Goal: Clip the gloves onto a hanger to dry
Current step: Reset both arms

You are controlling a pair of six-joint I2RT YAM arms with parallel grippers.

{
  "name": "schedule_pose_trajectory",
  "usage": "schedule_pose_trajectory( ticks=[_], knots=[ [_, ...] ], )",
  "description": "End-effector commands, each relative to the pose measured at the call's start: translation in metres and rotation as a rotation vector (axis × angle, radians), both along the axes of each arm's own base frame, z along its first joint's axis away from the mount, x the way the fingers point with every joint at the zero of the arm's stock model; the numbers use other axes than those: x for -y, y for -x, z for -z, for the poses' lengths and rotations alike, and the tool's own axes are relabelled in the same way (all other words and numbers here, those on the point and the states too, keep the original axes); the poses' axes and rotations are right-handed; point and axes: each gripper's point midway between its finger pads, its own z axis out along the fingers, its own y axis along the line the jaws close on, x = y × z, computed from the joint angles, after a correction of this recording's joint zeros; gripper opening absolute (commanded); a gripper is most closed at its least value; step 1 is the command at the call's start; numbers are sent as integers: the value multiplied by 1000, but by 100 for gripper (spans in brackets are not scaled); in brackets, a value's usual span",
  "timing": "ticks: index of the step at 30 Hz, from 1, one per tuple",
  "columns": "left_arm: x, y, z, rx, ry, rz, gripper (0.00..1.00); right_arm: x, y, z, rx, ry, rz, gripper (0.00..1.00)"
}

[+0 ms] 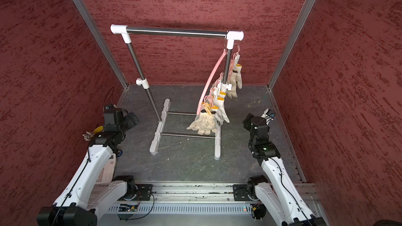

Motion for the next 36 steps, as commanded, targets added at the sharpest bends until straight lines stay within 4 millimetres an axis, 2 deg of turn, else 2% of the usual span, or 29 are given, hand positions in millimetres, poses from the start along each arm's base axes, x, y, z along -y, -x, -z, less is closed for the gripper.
schedule_pose_trajectory(
  ticks=[1,5,8,11,16,19,21,23,24,25,27,30,34,36],
  knots=[
    [-13,-26,-24,136,-86,21,100,23,-14,-14,73,163,50,78],
    [-24,-39,3,103,-111,14,100,29,-21,-1,126,328,37,79],
    [-23,-48,17,165,-102,45,100,34,-12,8,207,404,61,80],
    [-19,-56,33,202,-102,82,100,35,-5,19,268,408,74,81],
    [-14,-63,56,214,-122,134,100,27,-18,36,285,405,18,81],
    [-5,-73,54,292,-93,188,100,26,-33,34,300,418,-7,82],
    [2,-78,63,286,-82,232,100,26,-38,30,342,411,-17,82],
    [0,-85,67,258,-80,229,100,27,-47,39,330,399,-32,81],
    [2,-88,67,256,-76,243,100,27,-49,37,343,399,-35,82],
    [5,-92,66,268,-75,261,100,23,-58,50,290,395,-72,82],
    [12,-99,68,263,-50,300,100,17,-67,53,275,398,-120,81],
    [25,-106,72,276,-38,368,100,10,-64,57,293,409,-161,83],
    [52,-117,76,254,-98,473,100,10,-62,58,304,413,-165,98],
    [54,-115,77,250,-118,475,100,10,-62,59,299,410,-167,98]
  ],
)
